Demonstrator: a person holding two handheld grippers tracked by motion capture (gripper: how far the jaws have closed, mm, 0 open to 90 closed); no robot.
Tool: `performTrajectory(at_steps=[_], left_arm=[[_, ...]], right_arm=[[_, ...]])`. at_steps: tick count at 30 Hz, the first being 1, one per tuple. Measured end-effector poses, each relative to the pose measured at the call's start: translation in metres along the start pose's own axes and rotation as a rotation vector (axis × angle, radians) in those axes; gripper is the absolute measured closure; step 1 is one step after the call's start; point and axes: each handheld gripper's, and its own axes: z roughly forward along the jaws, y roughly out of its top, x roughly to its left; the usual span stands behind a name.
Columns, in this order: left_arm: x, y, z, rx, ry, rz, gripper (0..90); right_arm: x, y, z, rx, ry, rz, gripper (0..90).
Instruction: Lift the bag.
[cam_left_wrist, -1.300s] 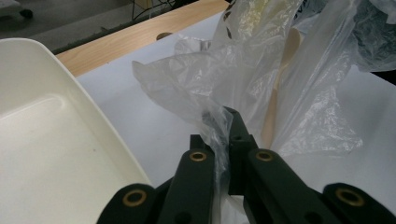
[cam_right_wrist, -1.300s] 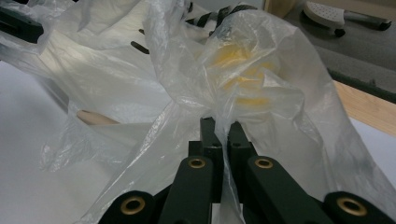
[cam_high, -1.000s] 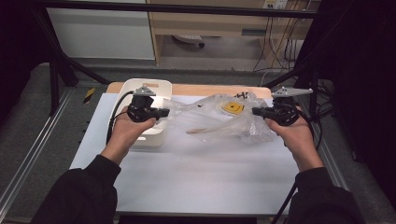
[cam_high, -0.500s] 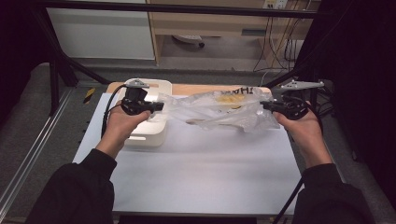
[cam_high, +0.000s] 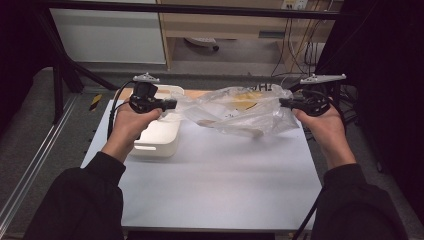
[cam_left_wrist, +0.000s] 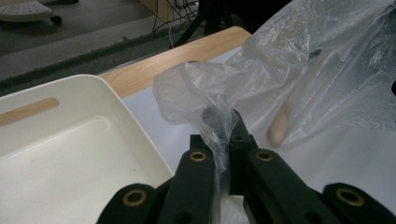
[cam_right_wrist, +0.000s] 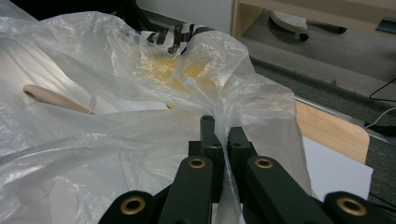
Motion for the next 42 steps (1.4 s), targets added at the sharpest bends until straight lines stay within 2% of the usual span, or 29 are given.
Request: performTrajectory(at_steps=[10,18,29,34,37,42], left_arm=[[0.008,0.009,-0.004,-0.001,0.023,-0.015,90.0],[0.010,0.010,-0.002,0.000,0.049,-0.008,90.0],[0.021,0.019,-0.017,-0.076,0.099,-0.019,90.0],[0.024,0.026,-0.013,-0.069,0.118,-0.019,90.0],[0.026,0.026,-0.009,-0.082,0.125,-0.015,90.0],[0.028,0.015,0.005,-0.074,0.116,-0.013,90.0]], right_arm=[[-0.009,0.009,0.003,0.007,-0.020,0.015,90.0],[-0.005,0.026,0.002,-0.010,-0.030,0.001,90.0],[0.000,0.032,0.012,-0.003,-0.028,-0.008,90.0],[-0.002,0.039,0.019,0.004,-0.034,-0.010,90.0],[-0.004,0.043,0.021,0.002,-0.045,-0.011,90.0],[-0.009,0.039,0.025,0.017,-0.050,-0.015,90.0]])
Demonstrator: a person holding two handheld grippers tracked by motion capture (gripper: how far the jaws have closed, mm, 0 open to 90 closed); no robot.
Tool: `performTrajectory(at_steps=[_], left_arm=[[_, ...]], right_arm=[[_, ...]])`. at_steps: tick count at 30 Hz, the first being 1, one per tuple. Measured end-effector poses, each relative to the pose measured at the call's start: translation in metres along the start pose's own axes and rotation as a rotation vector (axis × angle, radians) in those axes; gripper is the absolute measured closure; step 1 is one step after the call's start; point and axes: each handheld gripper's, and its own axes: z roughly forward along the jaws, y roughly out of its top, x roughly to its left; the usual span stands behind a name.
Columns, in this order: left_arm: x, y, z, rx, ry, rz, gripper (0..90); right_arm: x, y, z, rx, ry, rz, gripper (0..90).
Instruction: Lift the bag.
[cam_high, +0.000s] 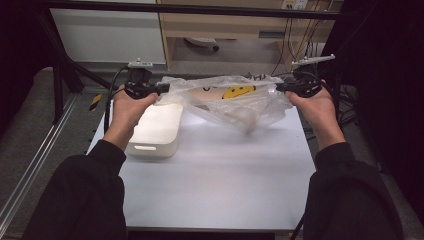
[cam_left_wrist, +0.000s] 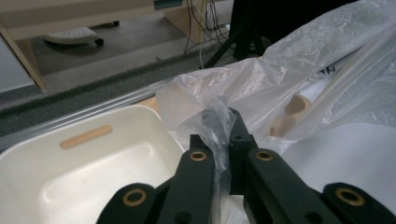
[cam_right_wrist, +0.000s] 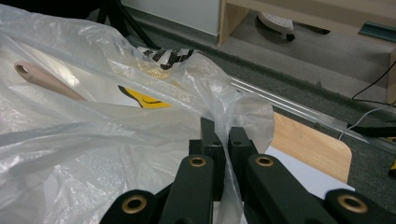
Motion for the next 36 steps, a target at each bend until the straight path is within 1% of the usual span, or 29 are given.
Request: performTrajectory(at_steps=[2,4,6,13,15,19,21,23,25,30,32,36], left_arm=[[0.000,-0.008,0.002,0.000,-0.015,-0.018,90.0],[-0.003,-0.015,0.002,0.010,-0.024,-0.008,90.0],[-0.005,-0.024,0.000,0.024,-0.038,-0.006,90.0],[-0.019,-0.054,-0.006,0.073,-0.081,0.016,90.0],[-0.023,-0.063,-0.008,0.076,-0.097,0.010,90.0],[-0.033,-0.083,-0.011,0.089,-0.122,0.025,90.0],[-0.038,-0.093,-0.012,0.092,-0.129,0.028,90.0],[-0.043,-0.104,-0.012,0.097,-0.145,0.023,90.0],[-0.047,-0.116,-0.011,0.105,-0.151,0.022,90.0],[-0.056,-0.143,-0.010,0.122,-0.180,0.010,90.0],[-0.058,-0.151,-0.010,0.122,-0.192,0.002,90.0],[-0.063,-0.166,-0.010,0.139,-0.212,-0.004,90.0]], right_arm=[[-0.002,-0.004,0.000,-0.008,0.012,0.011,90.0],[-0.001,-0.009,0.000,-0.001,0.018,0.010,90.0],[0.000,-0.015,0.000,0.004,0.028,0.011,90.0],[0.007,-0.036,-0.003,0.018,0.053,0.007,90.0],[0.008,-0.043,-0.003,0.025,0.062,0.010,90.0],[0.012,-0.061,-0.004,0.033,0.077,0.013,90.0],[0.014,-0.071,-0.005,0.040,0.085,0.013,90.0],[0.016,-0.080,-0.004,0.041,0.090,0.018,90.0],[0.019,-0.088,-0.004,0.047,0.093,0.018,90.0],[0.025,-0.105,-0.003,0.054,0.107,0.017,90.0],[0.027,-0.110,-0.003,0.052,0.108,0.019,90.0],[0.029,-0.122,-0.003,0.054,0.113,0.021,90.0]])
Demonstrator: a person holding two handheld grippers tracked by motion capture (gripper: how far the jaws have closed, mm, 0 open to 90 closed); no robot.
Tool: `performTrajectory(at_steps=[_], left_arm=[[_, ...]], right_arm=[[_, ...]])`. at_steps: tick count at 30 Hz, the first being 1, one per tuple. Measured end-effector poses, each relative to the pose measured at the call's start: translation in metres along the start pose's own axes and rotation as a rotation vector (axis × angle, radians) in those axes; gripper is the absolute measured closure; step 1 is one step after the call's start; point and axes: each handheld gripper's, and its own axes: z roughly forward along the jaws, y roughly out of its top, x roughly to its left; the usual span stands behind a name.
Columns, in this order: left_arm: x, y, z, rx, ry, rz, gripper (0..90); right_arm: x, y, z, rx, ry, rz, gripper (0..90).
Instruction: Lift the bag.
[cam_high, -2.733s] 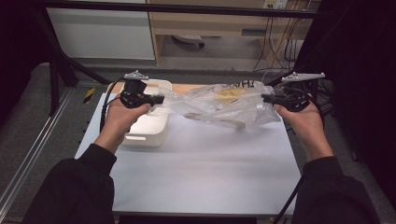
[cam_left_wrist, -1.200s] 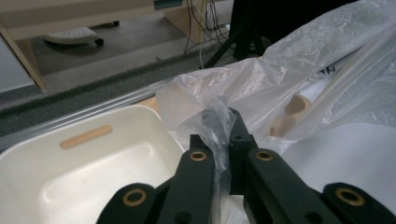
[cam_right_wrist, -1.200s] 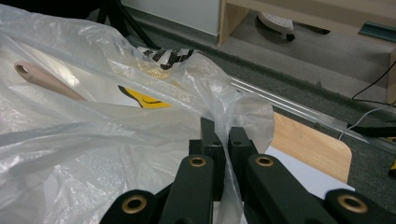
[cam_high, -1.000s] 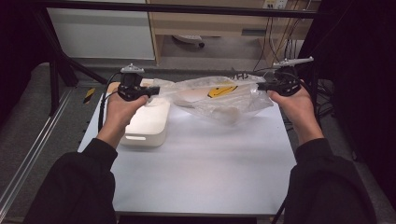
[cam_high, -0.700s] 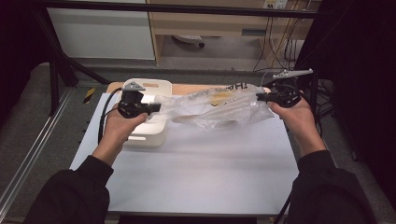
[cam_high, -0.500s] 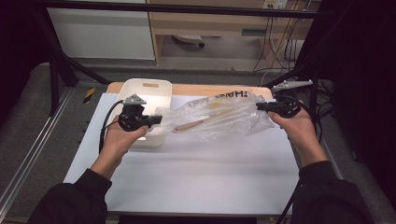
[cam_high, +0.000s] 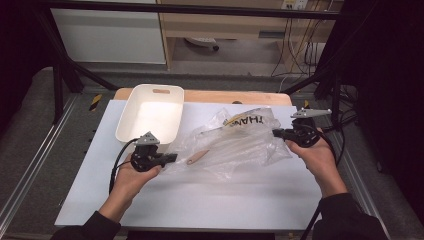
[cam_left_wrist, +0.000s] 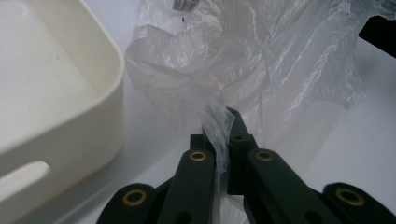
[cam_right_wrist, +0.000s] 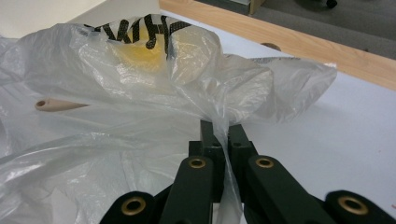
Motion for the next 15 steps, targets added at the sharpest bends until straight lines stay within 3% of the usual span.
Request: performTrajectory(at_steps=[10,15], left_arm=[[-0.003,-0.032,0.004,0.013,-0.026,-0.020,90.0],[-0.002,-0.040,0.003,0.008,-0.031,-0.025,90.0]], right_arm=[[0.011,-0.035,0.005,0.011,0.009,0.001,90.0],[0.013,-0.051,0.007,0.005,0.014,0.025,90.0]])
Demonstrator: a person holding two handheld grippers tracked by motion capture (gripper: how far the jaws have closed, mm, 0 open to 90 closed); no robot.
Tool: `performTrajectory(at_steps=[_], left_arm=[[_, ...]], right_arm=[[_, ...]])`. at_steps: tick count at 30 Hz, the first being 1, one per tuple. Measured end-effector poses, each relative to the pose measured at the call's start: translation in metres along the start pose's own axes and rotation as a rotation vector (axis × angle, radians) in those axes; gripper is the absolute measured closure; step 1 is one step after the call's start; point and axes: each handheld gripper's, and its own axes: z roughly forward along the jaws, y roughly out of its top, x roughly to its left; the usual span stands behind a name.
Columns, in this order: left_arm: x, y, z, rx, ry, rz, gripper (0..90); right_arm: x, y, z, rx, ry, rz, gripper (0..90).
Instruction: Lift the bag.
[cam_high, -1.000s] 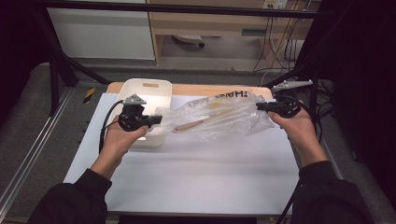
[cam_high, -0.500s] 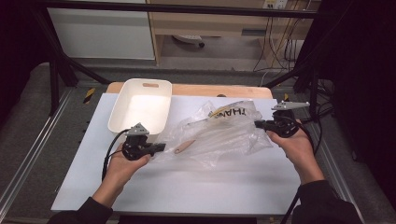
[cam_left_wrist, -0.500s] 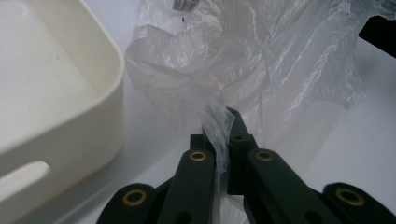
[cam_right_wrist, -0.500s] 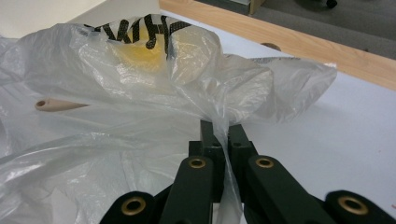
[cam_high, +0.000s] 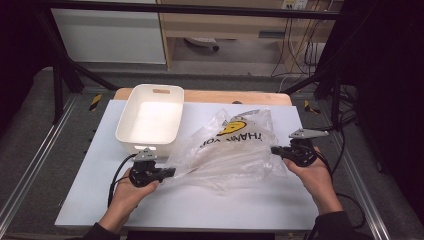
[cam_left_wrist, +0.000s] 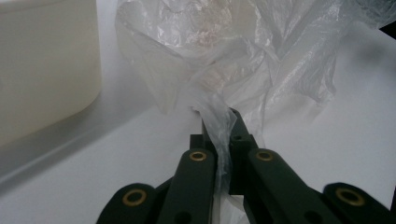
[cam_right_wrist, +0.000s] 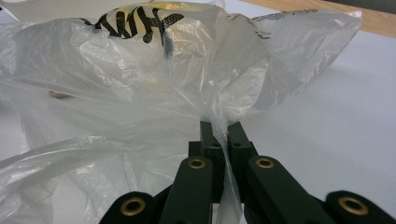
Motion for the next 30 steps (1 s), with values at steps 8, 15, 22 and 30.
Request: performTrajectory(at_steps=[8,15,22,30], left_arm=[[0.001,-0.005,0.000,-0.002,-0.003,-0.001,90.0],[0.001,-0.012,-0.001,0.014,-0.019,-0.007,90.0],[0.000,-0.017,-0.002,0.027,-0.021,0.000,90.0],[0.001,-0.021,-0.002,0.042,-0.015,0.009,90.0]], right_arm=[[0.000,-0.016,0.002,-0.002,0.005,0.008,90.0],[0.004,-0.030,0.004,0.002,0.013,0.009,90.0],[0.008,-0.043,0.005,0.009,0.019,0.007,90.0],[0.012,-0.059,0.008,0.032,0.027,0.021,90.0]])
